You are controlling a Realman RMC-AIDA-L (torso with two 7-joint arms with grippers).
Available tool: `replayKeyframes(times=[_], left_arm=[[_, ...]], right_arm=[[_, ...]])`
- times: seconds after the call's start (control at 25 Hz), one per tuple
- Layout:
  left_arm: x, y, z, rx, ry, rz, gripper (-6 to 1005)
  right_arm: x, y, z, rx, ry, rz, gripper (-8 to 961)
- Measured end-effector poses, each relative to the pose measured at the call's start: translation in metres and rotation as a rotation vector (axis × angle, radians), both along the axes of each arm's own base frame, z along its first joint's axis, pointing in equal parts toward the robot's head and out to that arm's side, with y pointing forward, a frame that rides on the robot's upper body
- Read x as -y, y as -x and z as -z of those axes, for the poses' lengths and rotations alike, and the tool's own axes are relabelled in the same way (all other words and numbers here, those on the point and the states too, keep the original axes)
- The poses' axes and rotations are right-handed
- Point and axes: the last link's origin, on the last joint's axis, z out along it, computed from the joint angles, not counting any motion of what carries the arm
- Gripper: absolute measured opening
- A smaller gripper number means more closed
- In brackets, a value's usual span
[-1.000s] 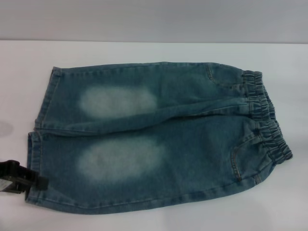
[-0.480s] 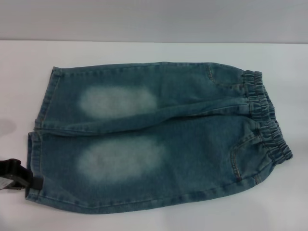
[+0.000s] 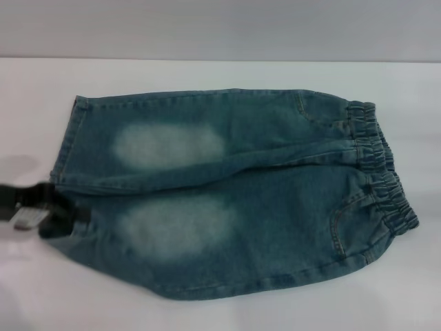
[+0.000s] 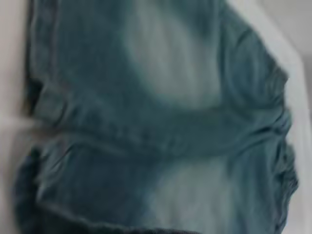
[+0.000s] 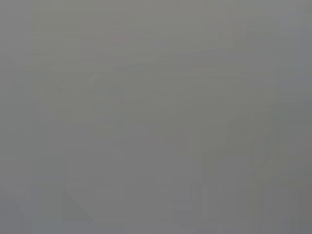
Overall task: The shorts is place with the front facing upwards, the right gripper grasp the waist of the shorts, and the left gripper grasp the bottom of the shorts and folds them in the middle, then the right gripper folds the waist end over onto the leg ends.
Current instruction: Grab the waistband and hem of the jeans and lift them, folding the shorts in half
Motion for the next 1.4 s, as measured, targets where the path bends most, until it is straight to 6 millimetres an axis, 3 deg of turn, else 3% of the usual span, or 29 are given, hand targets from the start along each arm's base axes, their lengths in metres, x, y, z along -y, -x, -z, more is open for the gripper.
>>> replayKeyframes(times=[0.32, 0.48, 0.68, 1.04, 1.4], left_arm=[[-0.025, -0.016, 0.006, 0.002, -0.081, 0.039, 13], [-0.031, -0.02, 0.015, -0.001, -0.114, 0.049, 14], [-0.038, -0.03, 0.027, 0.03, -0.165, 0.092, 14], [-0.043, -0.032, 0.027, 0.044, -0.221, 0.115, 14], [-0.043, -0.036, 0.033, 0.041, -0.217, 0.138, 14]], right_arm=[[-0.012, 0.032, -0.026, -0.185, 0.4, -0.252, 549], [-0.012, 0.054, -0.041, -0.226, 0.733, -0.309, 549], [-0.009, 0.083, -0.055, -0.143, 1.049, -0.299, 550], [-0.007, 0.093, -0.038, -0.001, 1.378, -0.123, 550], [-0.004, 0.09, -0.006, 0.083, 1.541, 0.012, 551]])
